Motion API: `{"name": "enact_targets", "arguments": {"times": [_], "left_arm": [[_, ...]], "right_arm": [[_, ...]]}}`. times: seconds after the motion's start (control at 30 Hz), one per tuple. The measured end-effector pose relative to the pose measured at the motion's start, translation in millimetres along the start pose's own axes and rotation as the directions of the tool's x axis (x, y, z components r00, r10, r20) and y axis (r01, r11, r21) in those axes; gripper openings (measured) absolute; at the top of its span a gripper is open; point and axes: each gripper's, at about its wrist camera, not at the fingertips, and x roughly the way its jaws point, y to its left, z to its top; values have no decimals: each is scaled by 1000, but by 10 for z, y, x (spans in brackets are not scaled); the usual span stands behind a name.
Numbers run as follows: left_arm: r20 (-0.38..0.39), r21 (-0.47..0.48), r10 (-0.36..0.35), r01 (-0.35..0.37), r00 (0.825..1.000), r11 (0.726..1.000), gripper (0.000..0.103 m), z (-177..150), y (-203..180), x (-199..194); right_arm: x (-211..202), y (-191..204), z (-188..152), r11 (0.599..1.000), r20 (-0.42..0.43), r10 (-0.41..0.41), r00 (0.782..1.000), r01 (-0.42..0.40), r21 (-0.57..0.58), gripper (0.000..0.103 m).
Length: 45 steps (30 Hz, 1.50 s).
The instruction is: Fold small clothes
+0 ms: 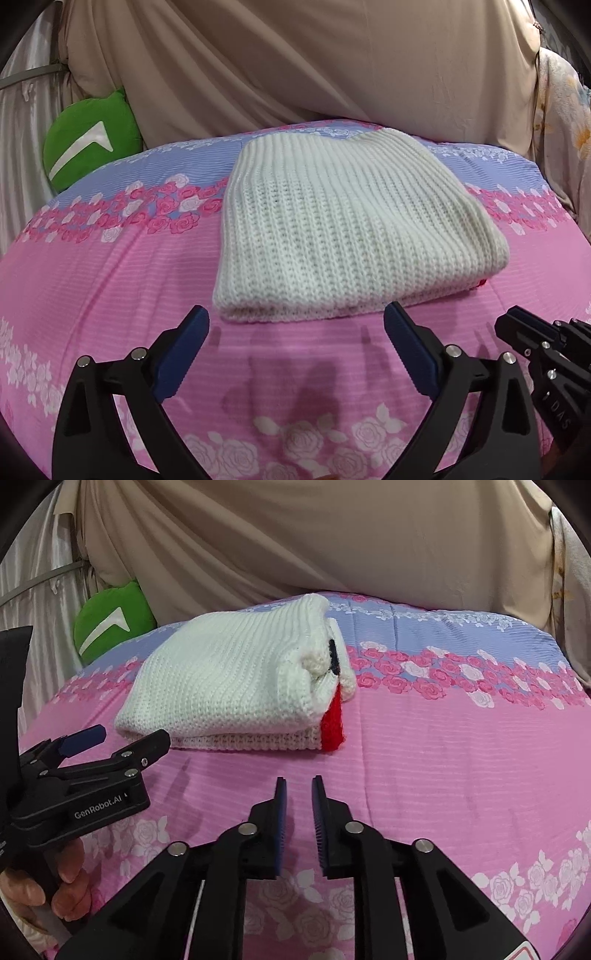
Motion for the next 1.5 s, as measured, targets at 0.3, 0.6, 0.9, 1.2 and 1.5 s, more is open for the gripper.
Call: {"name": "enact_targets", "arguments": {"times": [0.3, 0.6, 0.9, 1.2, 1.5], "left_arm": [[-22, -13, 27, -27, 999, 1000, 95, -106, -105, -85], [-38, -9, 66, -66, 997, 998, 95, -133, -172, -85], [-52, -1, 121, -121, 991, 993, 95, -134, -198, -52], [-62, 4, 132, -132, 989, 991, 95, -134, -216, -31], [-61, 5, 134, -134, 989, 991, 95, -136, -210, -28]], "right_arm": [[-18, 79, -45, 1000, -9, -7, 1000, 7, -1, 38], [5, 106, -52, 1000, -24, -26, 999, 26, -4, 45], [37, 130, -59, 997, -43, -71, 997, 70, -7, 50], [50, 148, -60, 996, -52, -89, 995, 88, -5, 51], [43, 151, -64, 995, -48, -96, 994, 96, -8, 51]]}}
